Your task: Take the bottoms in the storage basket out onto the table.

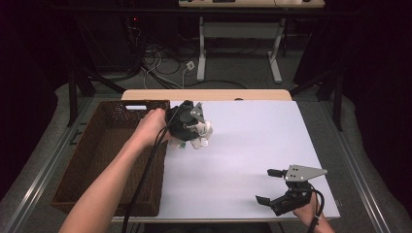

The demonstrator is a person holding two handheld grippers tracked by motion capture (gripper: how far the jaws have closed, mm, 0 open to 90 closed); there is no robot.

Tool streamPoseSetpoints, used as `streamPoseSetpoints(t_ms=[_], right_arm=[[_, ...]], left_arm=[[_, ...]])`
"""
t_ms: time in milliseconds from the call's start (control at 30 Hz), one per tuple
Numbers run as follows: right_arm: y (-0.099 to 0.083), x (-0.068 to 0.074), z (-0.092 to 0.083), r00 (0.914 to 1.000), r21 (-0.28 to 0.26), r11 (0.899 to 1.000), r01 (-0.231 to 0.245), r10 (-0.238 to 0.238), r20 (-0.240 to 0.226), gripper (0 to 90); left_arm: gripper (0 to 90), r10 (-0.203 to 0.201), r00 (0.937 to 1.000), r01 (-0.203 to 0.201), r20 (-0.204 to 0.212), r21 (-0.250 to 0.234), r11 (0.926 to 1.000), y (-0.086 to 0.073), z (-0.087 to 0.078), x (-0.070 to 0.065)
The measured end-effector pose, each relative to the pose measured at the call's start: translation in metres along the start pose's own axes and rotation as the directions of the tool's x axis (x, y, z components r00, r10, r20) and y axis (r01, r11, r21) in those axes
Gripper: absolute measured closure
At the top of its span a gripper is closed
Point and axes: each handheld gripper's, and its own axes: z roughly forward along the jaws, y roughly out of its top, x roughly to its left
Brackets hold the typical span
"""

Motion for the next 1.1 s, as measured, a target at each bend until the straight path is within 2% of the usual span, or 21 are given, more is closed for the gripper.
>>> streamPoseSetpoints(t_ms=[267, 300, 400, 433, 500, 533, 600, 1100], right_arm=[[0.0, 0.0, 0.0, 1.0, 0.0, 1.0, -0.001, 0.001, -0.001, 0.0], [0.0, 0.0, 0.0, 1.0, 0.001, 1.0, 0.0, 0.0, 0.0, 0.0], [0.0, 0.0, 0.0, 1.0, 0.0, 1.0, 0.0, 0.0, -0.001, 0.0], [0.0, 0.0, 0.0, 1.0, -0.001, 1.0, 0.0, 0.0, -0.001, 0.0], [0.0, 0.0, 0.0, 1.0, -0.002, 1.0, -0.001, 0.001, -0.002, 0.0], [0.0, 0.0, 0.0, 1.0, -0.002, 1.0, -0.001, 0.001, -0.003, 0.0], [0.0, 0.0, 0.0, 1.0, -0.003, 1.0, -0.001, 0.001, -0.003, 0.0], [0.0, 0.0, 0.0, 1.0, 0.001, 1.0, -0.006, 0.006, -0.004, 0.0]], left_arm=[[66.7, -0.025, 0.9997, 0.025, 0.007, -0.02, 0.9995, 0.001, 0.006, -0.003], [66.7, -0.012, 0.9999, 0.012, 0.005, -0.025, 0.9996, 0.001, 0.006, -0.003], [66.7, -0.023, 0.9997, 0.023, 0.01, -0.03, 0.9993, 0.002, 0.01, -0.005], [66.7, -0.012, 0.9999, 0.012, 0.007, -0.027, 0.9996, 0.002, 0.01, -0.004], [66.7, -0.019, 0.9998, 0.019, 0.006, -0.037, 0.9991, 0.002, 0.012, -0.005], [66.7, -0.041, 0.999, 0.042, 0.014, -0.045, 0.9981, 0.002, 0.013, -0.006], [66.7, -0.027, 0.9996, 0.027, 0.01, -0.044, 0.9986, 0.003, 0.014, -0.005], [66.8, -0.05, 0.9986, 0.051, 0.018, -0.075, 0.9959, 0.005, 0.025, -0.009]])
